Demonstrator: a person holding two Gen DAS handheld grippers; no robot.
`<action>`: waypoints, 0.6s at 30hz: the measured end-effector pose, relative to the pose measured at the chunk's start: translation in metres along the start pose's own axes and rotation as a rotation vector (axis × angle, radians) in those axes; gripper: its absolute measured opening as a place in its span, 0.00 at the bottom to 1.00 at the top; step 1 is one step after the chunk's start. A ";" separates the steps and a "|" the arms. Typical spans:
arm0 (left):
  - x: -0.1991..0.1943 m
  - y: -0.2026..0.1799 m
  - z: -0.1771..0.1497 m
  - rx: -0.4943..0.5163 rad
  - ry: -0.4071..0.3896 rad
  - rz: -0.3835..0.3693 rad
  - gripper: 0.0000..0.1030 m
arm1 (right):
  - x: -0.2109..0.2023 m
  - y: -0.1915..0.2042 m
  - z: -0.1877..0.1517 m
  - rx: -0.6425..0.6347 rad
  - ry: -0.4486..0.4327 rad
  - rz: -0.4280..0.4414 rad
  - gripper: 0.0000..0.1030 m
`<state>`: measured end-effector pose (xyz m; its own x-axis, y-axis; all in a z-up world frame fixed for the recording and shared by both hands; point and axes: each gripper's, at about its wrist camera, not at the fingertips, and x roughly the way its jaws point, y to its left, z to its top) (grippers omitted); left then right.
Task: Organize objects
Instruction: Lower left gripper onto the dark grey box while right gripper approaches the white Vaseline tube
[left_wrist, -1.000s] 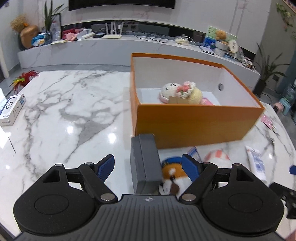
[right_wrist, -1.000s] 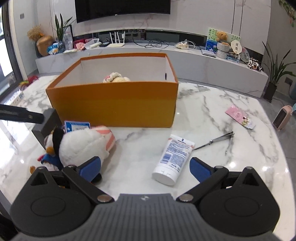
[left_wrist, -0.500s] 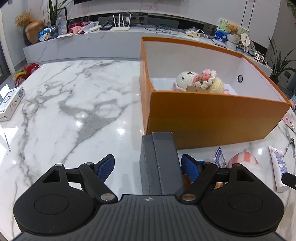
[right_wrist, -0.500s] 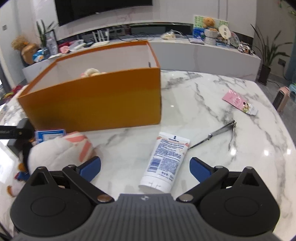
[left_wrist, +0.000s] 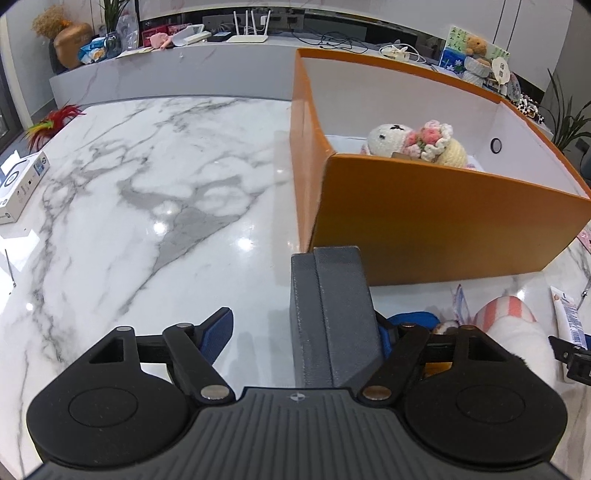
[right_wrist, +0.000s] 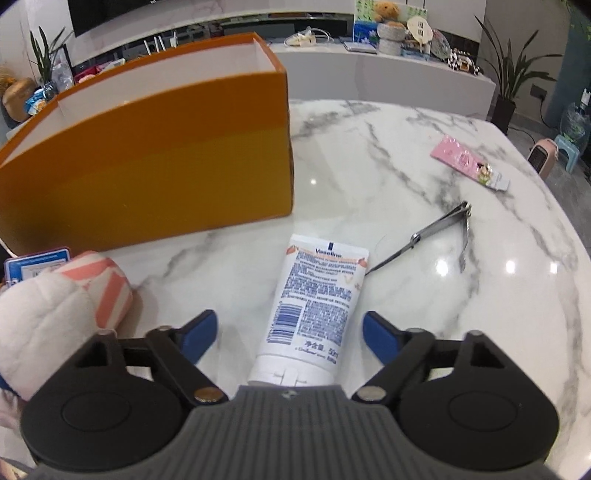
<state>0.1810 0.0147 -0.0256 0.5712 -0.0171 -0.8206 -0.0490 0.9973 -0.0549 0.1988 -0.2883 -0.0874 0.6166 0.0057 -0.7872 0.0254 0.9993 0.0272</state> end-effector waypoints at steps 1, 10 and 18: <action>0.001 0.001 0.000 -0.002 0.006 0.002 0.79 | 0.001 0.001 0.000 -0.004 -0.004 -0.012 0.80; 0.008 0.005 -0.003 -0.023 0.052 -0.016 0.47 | 0.000 -0.001 0.002 -0.013 -0.024 -0.049 0.51; 0.004 0.009 -0.003 -0.039 0.058 -0.025 0.38 | -0.008 -0.010 0.003 0.019 -0.022 -0.005 0.48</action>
<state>0.1802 0.0232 -0.0315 0.5240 -0.0476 -0.8504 -0.0673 0.9930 -0.0970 0.1966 -0.2988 -0.0796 0.6335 -0.0008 -0.7737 0.0435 0.9985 0.0346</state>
